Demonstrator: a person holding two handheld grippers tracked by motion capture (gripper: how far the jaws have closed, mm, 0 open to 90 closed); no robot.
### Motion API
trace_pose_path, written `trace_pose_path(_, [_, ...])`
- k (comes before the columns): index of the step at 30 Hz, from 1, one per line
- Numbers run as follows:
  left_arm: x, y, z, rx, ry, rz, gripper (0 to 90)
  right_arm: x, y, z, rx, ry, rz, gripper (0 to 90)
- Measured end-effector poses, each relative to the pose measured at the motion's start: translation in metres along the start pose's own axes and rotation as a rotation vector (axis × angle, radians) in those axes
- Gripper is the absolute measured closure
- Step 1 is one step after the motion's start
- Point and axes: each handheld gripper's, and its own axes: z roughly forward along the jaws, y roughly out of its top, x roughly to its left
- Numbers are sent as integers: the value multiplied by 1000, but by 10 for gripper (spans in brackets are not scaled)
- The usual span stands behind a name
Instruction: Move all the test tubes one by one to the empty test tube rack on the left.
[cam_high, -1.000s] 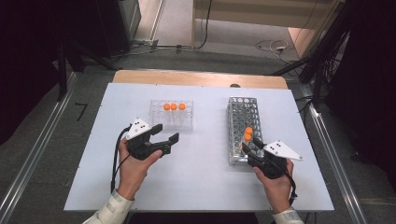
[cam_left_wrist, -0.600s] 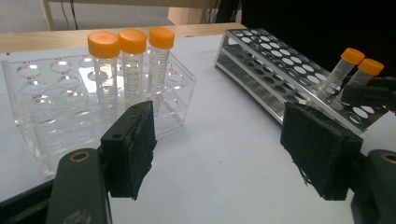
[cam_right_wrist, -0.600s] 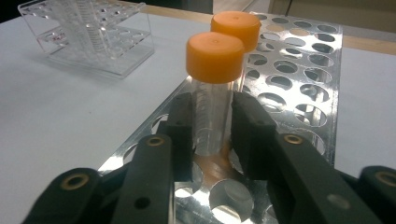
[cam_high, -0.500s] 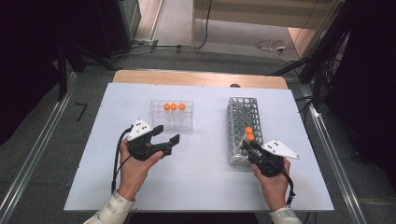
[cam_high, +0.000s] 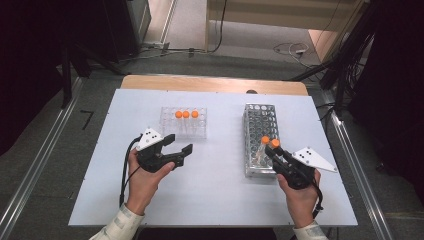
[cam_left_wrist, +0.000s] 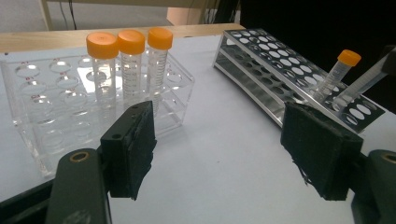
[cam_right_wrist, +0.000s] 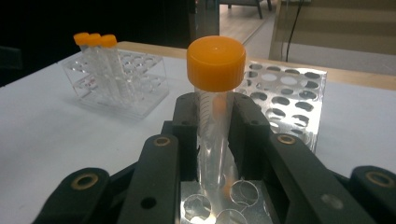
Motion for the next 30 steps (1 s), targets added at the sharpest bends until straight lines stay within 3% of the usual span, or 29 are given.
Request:
trace_pose_path(6, [-1, 1, -1, -2, 0, 1, 257, 7, 14, -14, -41, 42, -10, 716])
trace_pose_path(11, [-3, 3, -3, -10, -7, 2, 255, 19, 16, -16, -34, 90, -33, 716])
trace_pose_path(30, [-12, 5, -4, -16, -32, 15, 253, 63, 7, 19, 52, 214, -95, 716])
